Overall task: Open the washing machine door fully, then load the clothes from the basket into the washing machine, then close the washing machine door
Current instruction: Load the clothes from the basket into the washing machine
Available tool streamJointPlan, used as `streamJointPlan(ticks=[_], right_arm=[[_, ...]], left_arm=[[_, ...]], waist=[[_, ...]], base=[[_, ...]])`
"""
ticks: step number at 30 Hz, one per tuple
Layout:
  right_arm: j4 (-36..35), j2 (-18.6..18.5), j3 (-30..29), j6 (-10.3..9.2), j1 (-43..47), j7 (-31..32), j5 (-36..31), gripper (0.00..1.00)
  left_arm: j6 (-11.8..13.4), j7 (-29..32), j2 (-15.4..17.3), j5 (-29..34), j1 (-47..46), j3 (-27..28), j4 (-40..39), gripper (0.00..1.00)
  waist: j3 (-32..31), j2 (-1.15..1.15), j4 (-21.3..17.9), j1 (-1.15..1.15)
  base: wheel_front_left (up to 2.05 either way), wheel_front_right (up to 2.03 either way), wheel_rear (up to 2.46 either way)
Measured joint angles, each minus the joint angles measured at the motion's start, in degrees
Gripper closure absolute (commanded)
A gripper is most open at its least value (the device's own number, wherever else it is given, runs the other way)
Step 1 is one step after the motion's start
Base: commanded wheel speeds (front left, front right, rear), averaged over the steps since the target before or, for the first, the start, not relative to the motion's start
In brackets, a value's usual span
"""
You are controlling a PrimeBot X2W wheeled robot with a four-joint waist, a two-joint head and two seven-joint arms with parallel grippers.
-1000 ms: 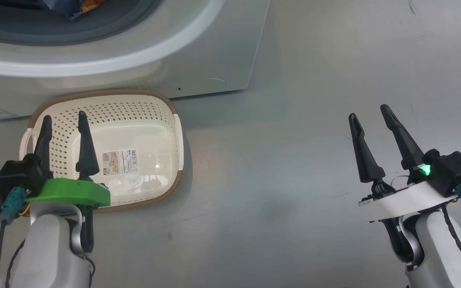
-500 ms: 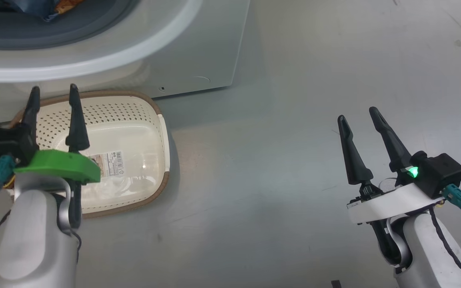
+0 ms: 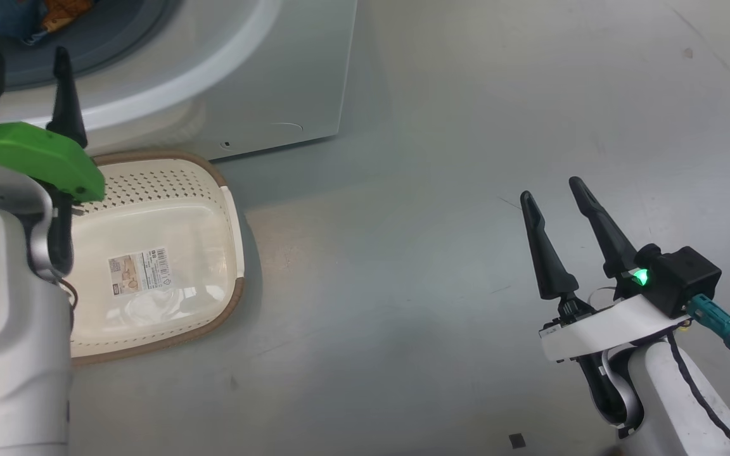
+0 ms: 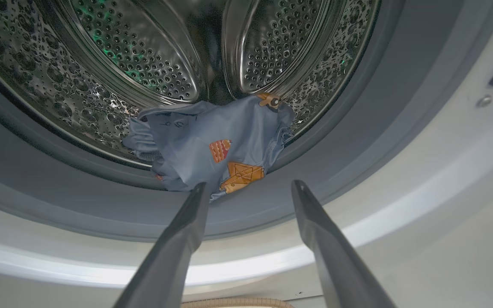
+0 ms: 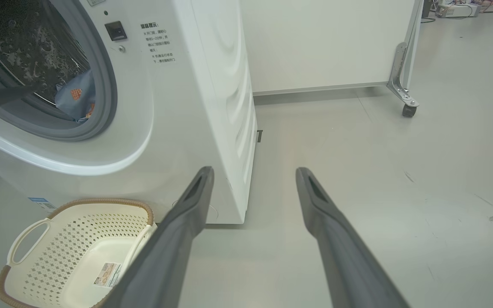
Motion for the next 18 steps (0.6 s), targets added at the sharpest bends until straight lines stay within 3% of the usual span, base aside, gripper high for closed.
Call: streamJointPlan(ticks=[8, 18], right_arm=[[0.32, -0.53, 0.92, 0.00, 0.07, 0.00, 0.08, 0.00], [0.40, -1.26, 0.65, 0.00, 0.58, 0.01, 0.13, 0.00]], left_arm=[[1.38, 4.86, 2.53, -0.23, -6.35, 2.50, 6.35, 0.00], [1.79, 6.32, 4.60, 0.94, -11.93, 2.14, 12.16, 0.00]], waist=[[1.02, 0.00, -1.88, 0.00], [2.76, 0.00, -3.63, 0.00]], base=[[0.00, 0.00, 0.00], [0.00, 0.00, 0.00]])
